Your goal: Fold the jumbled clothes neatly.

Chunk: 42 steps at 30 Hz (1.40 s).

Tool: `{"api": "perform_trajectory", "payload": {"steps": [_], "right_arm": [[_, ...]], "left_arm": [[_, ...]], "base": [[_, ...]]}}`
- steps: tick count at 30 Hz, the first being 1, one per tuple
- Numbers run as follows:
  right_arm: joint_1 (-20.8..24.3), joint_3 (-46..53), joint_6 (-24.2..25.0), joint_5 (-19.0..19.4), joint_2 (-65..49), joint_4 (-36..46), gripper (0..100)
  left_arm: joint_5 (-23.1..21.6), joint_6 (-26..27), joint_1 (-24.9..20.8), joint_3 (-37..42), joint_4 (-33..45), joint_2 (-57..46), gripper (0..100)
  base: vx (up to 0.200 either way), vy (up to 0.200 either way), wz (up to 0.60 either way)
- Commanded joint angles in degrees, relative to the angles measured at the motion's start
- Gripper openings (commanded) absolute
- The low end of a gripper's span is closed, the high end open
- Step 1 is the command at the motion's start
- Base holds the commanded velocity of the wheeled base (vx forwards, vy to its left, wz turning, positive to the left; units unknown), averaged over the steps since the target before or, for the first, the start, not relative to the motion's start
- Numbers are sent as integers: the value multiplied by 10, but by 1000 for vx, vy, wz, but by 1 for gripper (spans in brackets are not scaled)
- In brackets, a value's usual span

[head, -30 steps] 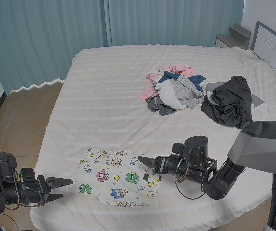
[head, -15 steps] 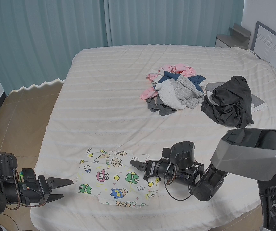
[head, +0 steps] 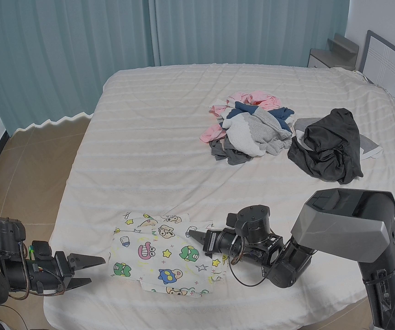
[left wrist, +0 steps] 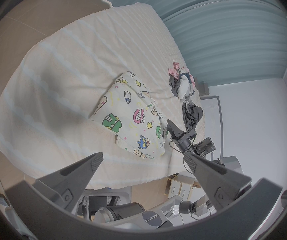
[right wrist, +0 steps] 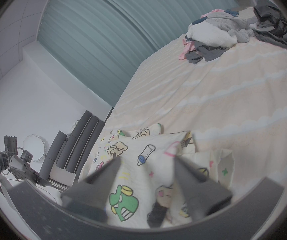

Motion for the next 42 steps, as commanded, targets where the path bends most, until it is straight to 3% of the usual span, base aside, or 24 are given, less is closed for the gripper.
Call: {"api": "perform_trajectory", "payload": {"steps": [1,15,25,26,42], "right_arm": [[-4,-4,0,-4,5,-1,0],[-48,3,1,-15,-3,-7,0],[-46,3,-1,-16,2,-7,0],[-46,6,-1,-16,0,-5,100],[-65,138,-2,-18,-105,-8,100]], "left_arm": [[0,0,0,0,-1,2,100],[0,0,0,0,0,1,100],[0,0,0,0,0,2,100],[0,0,0,0,0,2,100],[2,-10,5,-11,-4,-8,100]], "base": [[0,0,0],[0,0,0],[0,0,0],[0,0,0],[0,0,0]]}}
